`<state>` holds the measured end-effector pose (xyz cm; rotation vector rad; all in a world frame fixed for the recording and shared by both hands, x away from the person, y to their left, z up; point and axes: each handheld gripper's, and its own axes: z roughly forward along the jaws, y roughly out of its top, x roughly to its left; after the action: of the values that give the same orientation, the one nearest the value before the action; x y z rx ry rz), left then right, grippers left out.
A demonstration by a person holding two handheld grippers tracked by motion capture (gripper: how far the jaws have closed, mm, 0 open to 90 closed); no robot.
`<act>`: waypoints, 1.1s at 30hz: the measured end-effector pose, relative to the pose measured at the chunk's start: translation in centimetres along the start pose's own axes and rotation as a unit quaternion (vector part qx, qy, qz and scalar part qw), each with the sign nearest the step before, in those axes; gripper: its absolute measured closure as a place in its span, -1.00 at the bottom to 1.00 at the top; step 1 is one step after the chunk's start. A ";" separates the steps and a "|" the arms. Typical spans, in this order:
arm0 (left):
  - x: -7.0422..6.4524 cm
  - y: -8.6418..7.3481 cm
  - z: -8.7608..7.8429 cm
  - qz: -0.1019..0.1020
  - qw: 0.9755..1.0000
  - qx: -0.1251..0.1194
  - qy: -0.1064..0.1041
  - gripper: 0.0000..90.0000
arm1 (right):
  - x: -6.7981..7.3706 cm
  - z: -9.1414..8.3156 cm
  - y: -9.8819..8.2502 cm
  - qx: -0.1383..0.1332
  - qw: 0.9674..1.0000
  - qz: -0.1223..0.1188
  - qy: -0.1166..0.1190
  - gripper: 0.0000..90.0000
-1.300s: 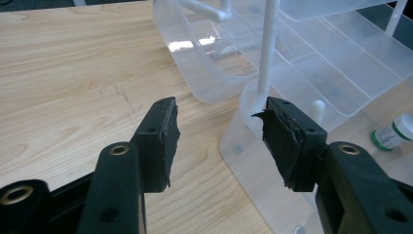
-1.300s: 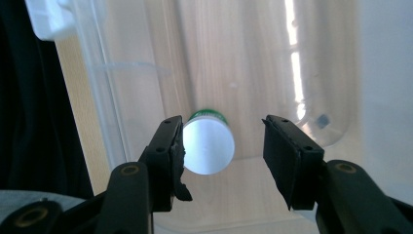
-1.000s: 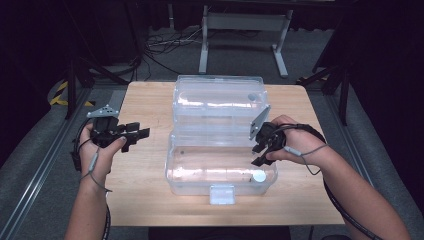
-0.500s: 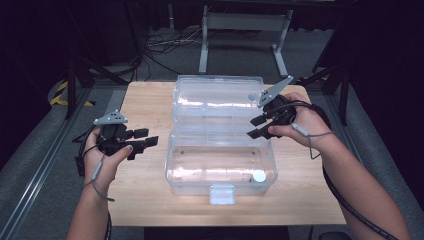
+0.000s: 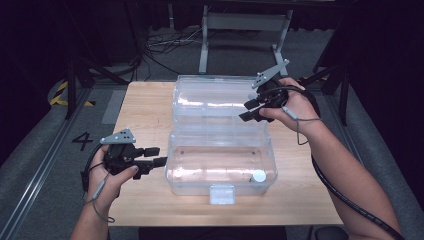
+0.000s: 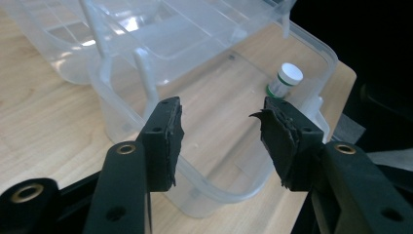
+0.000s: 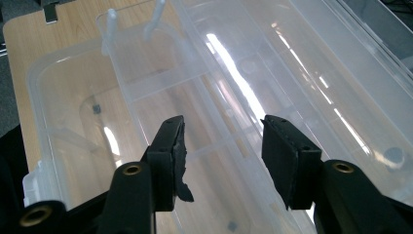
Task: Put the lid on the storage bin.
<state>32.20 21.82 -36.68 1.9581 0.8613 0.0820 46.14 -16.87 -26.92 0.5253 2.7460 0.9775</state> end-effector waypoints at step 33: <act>-1.0 -2.5 5.2 0.041 0.991 0.101 -0.080 0.62 | -0.8 5.2 2.2 0.051 0.998 -0.042 0.008 0.70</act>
<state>32.22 18.03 -41.16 2.1559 0.7061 -0.1165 48.98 -12.63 -29.52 0.4142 2.8179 0.8291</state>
